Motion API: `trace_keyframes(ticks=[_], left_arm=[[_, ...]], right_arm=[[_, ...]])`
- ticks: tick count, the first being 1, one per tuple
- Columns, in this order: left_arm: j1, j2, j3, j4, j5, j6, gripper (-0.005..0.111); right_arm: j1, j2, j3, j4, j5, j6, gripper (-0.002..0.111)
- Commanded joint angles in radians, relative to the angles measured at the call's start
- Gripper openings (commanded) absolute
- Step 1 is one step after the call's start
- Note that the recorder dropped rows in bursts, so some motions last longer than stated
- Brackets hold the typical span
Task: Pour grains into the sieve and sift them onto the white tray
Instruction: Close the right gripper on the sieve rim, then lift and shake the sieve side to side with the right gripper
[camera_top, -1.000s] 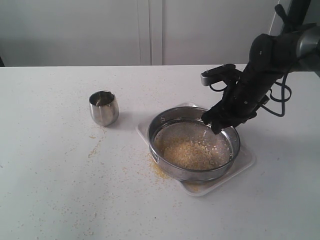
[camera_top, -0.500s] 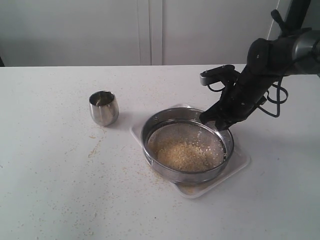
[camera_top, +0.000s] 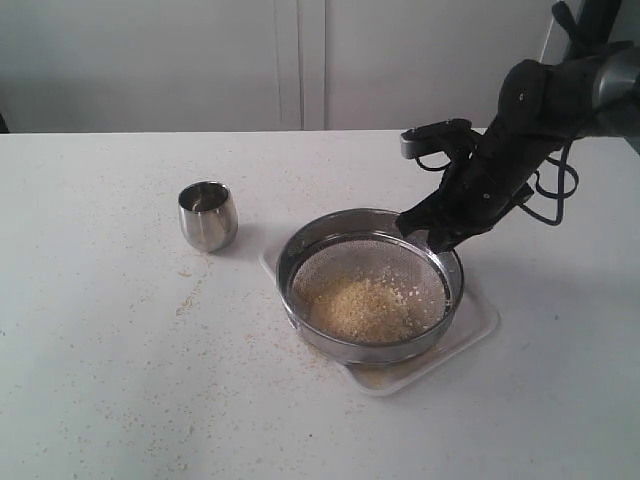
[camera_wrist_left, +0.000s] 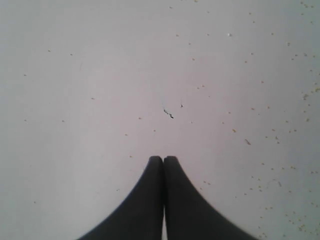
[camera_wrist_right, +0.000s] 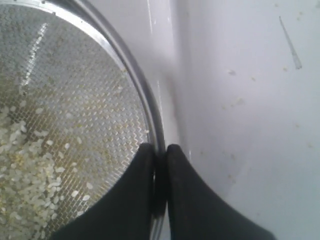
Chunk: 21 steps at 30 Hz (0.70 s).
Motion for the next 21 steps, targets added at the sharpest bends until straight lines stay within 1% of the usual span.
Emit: trace_keyframes(ticks=[1,6,13,21], left_arm=[[0.004,-0.008,0.003,-0.002,0.013,-0.009,0.000],[0.004,-0.008,0.003,-0.002,0.013,-0.009,0.000],[0.004,-0.008,0.003,-0.002,0.013,-0.009,0.000],[0.004,-0.008,0.003,-0.002,0.013,-0.009,0.000]], right_arm=[[-0.007,-0.016,-0.039,0.034,0.054,-0.018,0.000],[-0.031,-0.016,-0.051,0.042,0.065,-0.038,0.000],[-0.033,0.006,-0.051,0.026,0.049,-0.056,0.000],[-0.033,0.032,-0.051,0.022,-0.029,-0.056,0.000]])
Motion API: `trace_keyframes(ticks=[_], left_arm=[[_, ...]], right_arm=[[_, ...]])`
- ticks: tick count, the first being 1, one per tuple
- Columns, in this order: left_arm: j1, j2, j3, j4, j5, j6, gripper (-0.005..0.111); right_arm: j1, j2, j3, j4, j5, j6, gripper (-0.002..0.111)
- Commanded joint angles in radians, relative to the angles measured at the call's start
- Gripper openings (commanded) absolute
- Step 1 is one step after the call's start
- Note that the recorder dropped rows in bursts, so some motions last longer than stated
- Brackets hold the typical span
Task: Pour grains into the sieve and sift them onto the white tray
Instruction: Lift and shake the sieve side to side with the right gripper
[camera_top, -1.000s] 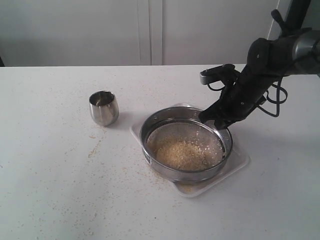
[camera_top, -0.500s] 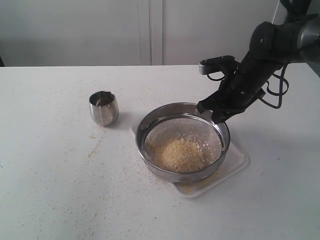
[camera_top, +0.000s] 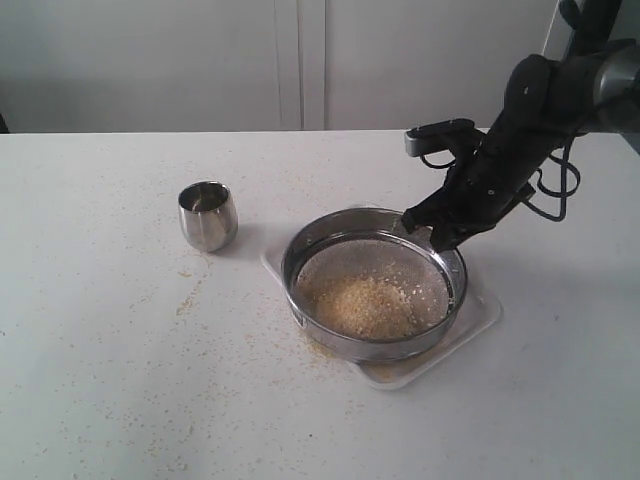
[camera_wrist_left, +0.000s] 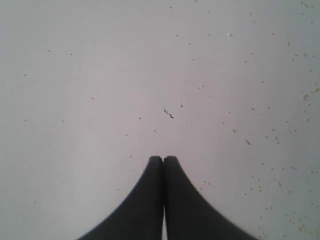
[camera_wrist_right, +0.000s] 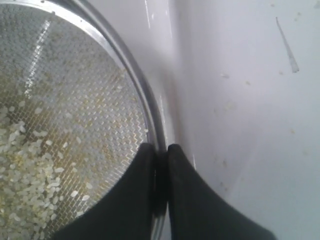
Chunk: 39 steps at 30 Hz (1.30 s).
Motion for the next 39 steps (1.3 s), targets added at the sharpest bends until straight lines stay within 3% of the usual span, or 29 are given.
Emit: trace_keyframes(ticks=[1,4,13,18,26,31,39], left_arm=[[0.004,-0.008,0.003,-0.002,0.013,-0.009,0.000],[0.004,-0.008,0.003,-0.002,0.013,-0.009,0.000],[0.004,-0.008,0.003,-0.002,0.013,-0.009,0.000],[0.004,-0.008,0.003,-0.002,0.013,-0.009,0.000],[0.004,-0.008,0.003,-0.002,0.013,-0.009,0.000],[0.004,-0.008,0.003,-0.002,0.013,-0.009,0.000],[0.004,-0.008,0.003,-0.002,0.013,-0.009,0.000]], right_arm=[[-0.005,-0.003,-0.009,-0.007,-0.067,-0.010,0.000],[-0.005,0.003,-0.009,-0.007,-0.079,-0.010,0.001],[-0.003,0.026,-0.009,-0.007,-0.094,-0.020,0.025],[0.021,0.029,-0.009,-0.011,-0.094,-0.056,0.030],[0.057,0.065,-0.009,-0.077,-0.137,-0.036,0.028],[0.057,0.076,-0.009,-0.077,-0.135,-0.036,0.000],[0.051,0.031,-0.009,-0.075,-0.093,0.010,0.000]])
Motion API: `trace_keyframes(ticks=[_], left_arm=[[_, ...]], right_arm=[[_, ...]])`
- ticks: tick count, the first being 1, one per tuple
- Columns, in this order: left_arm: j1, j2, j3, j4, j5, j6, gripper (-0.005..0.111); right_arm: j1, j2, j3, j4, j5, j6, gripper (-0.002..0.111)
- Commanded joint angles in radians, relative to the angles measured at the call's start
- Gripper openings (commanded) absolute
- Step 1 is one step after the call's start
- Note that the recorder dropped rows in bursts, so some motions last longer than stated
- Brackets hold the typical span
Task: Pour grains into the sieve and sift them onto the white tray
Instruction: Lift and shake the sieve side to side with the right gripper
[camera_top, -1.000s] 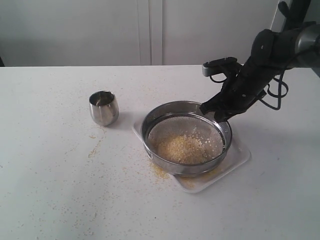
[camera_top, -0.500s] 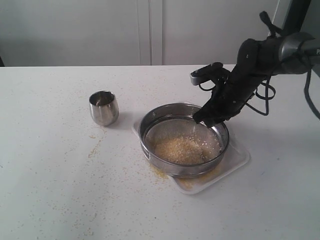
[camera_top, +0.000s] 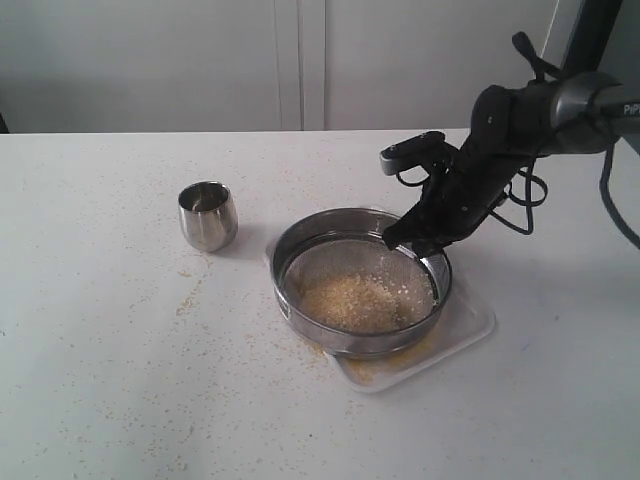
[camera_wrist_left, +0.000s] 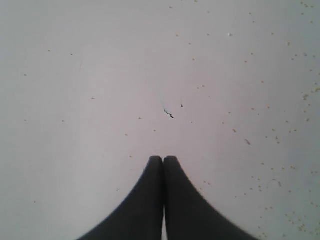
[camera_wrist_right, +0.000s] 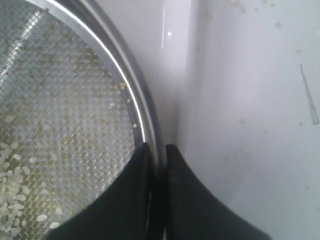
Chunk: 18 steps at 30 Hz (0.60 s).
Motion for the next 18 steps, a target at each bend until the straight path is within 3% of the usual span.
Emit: trace_keyframes(ticks=[1,10,14,18], left_arm=[[0.004,-0.008,0.003,-0.002,0.013,-0.009,0.000],[0.004,-0.008,0.003,-0.002,0.013,-0.009,0.000],[0.004,-0.008,0.003,-0.002,0.013,-0.009,0.000],[0.004,-0.008,0.003,-0.002,0.013,-0.009,0.000]], right_arm=[[-0.012,-0.044,-0.004,-0.003,0.028,0.011,0.000],[-0.106,-0.098,-0.039,0.120,0.136,-0.029,0.000],[-0.157,-0.098,-0.048,0.266,0.184,-0.088,0.000],[-0.143,-0.110,-0.048,0.288,0.192,-0.130,0.000]])
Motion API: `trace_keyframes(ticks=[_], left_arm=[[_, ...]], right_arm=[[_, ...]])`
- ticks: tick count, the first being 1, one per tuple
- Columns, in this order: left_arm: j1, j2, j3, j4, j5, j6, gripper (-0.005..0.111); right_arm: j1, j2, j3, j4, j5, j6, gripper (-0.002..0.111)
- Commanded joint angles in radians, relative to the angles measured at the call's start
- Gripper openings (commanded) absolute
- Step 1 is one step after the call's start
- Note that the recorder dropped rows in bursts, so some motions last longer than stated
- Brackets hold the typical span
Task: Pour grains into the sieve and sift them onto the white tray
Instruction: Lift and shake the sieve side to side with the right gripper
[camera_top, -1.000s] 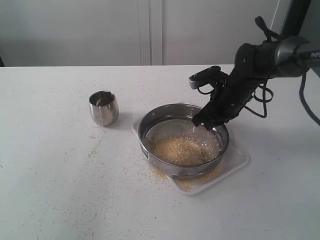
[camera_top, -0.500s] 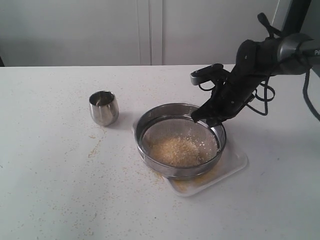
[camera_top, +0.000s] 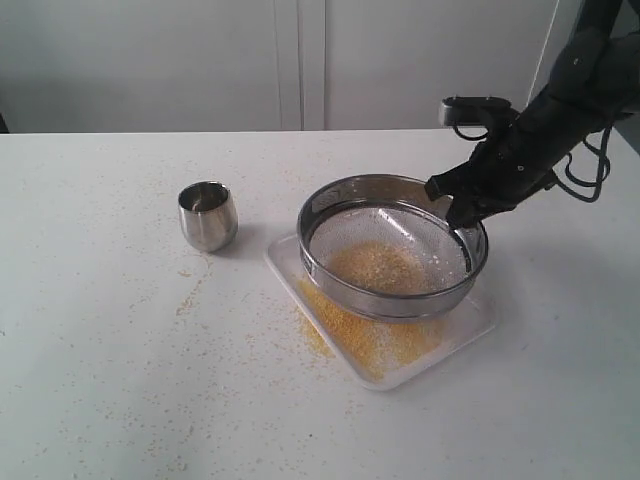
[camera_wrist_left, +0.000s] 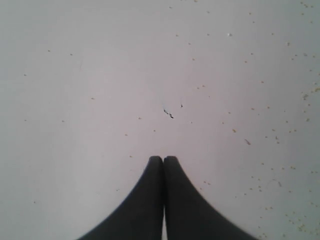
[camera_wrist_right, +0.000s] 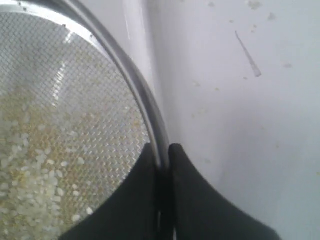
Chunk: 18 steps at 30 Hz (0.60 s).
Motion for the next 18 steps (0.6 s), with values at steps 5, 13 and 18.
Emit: trace_keyframes(ticks=[5,13,18], left_arm=[[0.004,-0.008,0.003,-0.002,0.013,-0.009,0.000],[0.004,-0.008,0.003,-0.002,0.013,-0.009,0.000],[0.004,-0.008,0.003,-0.002,0.006,-0.009,0.000]], right_arm=[[0.006,-0.046,-0.010,-0.135,-0.031,0.036,0.000],[-0.009,-0.038,-0.010,-0.135,-0.075,0.086,0.000],[0.007,-0.035,-0.011,-0.047,0.008,-0.195,0.000]])
